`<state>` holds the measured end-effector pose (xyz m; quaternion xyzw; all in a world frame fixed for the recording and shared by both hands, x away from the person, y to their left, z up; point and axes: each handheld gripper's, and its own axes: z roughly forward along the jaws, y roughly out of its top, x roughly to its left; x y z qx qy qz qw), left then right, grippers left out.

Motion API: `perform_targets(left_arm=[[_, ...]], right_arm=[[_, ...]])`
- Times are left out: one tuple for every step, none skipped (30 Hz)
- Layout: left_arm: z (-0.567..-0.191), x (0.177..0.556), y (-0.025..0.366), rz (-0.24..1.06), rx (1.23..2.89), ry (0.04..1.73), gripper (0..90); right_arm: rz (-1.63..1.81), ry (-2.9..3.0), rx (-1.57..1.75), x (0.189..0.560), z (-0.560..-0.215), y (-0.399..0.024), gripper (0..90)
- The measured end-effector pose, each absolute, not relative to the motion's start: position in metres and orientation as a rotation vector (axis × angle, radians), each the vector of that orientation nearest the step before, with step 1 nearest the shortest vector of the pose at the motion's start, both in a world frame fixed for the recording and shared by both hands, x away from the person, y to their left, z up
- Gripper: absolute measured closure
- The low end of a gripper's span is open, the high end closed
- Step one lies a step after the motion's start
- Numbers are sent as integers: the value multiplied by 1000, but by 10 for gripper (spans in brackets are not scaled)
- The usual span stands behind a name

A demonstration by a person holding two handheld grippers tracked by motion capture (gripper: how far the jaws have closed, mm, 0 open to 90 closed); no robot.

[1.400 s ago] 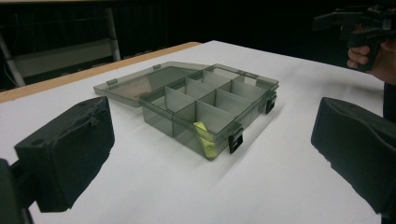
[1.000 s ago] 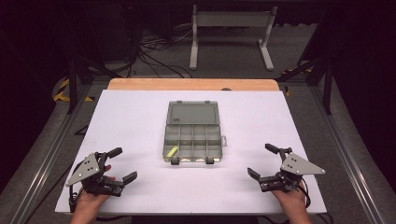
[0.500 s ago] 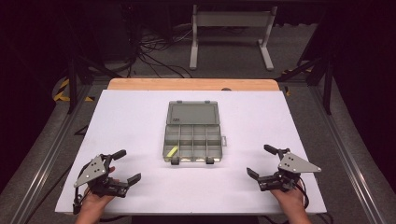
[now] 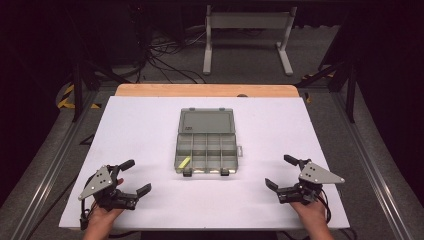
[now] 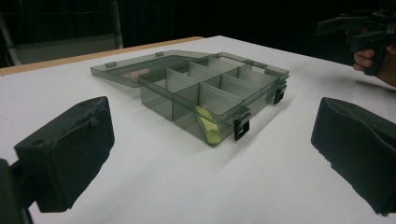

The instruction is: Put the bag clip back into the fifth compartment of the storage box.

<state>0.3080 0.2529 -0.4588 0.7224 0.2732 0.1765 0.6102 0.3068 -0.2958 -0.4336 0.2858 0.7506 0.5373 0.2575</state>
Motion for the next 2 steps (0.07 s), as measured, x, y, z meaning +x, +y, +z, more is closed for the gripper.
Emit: perform_targets(left_arm=[[-458,308,254,418,1662,627,2],[-458,308,254,418,1662,627,2]], right_arm=[[1457,2035,778,307,-434,-296,0],[1458,2035,778,307,-434,-296,0]])
